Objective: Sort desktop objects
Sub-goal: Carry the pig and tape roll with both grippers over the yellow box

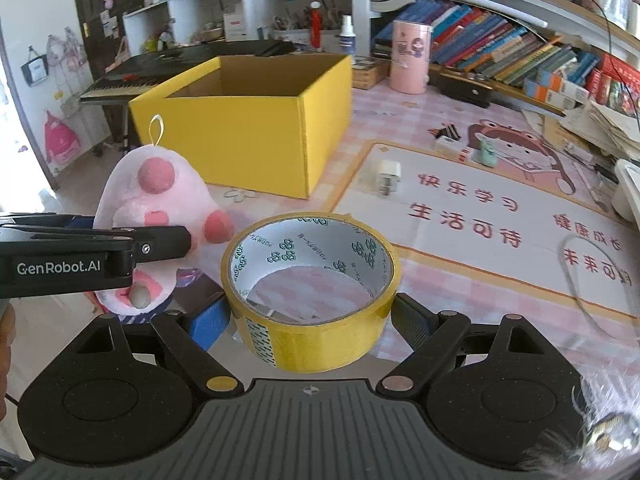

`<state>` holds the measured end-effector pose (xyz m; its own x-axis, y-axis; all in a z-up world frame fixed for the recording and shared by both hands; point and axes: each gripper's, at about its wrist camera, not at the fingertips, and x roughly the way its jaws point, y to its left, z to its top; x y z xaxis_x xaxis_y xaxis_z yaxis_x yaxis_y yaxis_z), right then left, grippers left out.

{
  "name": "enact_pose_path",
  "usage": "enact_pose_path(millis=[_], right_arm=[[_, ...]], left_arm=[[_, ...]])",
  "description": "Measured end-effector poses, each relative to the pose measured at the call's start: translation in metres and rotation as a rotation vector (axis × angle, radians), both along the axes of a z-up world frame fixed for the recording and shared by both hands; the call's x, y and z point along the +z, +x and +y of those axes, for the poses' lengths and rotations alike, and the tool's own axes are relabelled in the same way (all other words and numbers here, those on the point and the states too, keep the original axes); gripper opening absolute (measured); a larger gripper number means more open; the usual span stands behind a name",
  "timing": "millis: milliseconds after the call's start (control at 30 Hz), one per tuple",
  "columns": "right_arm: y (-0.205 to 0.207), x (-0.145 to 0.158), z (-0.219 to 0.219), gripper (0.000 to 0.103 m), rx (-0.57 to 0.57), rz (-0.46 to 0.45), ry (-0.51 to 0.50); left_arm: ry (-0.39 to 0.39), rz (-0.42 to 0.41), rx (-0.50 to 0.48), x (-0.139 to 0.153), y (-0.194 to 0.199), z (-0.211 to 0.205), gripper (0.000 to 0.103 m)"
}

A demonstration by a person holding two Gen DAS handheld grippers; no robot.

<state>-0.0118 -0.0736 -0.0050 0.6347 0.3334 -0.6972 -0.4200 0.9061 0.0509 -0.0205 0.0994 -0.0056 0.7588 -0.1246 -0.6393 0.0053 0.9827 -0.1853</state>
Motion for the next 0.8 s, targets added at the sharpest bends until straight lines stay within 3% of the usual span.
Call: enact_pose_path(millis=[800], right_arm=[[0.0,0.014,0.063,0.086,0.181,-0.075,-0.033]], left_arm=[[-0.006,-0.064,0.152,0.01,-0.023,0.049,0.058]])
